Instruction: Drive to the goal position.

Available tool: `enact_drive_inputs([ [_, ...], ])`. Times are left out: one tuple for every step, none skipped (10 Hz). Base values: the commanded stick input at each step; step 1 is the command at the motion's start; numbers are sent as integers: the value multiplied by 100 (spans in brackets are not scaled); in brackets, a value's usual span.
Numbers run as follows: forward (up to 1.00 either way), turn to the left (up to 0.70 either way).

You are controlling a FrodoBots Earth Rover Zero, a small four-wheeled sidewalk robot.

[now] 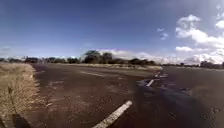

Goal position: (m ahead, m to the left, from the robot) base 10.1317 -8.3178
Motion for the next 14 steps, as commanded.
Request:
enact_drive_inputs([
  [0,0],
  [0,0],
  [0,0],
  [0,0],
  [0,-46],
  [0,-49],
  [0,-50],
  [0,-50],
  [0,-50],
  [0,-50],
  [0,-50],
  [0,-50],
  [0,-50],
  [0,-50],
])
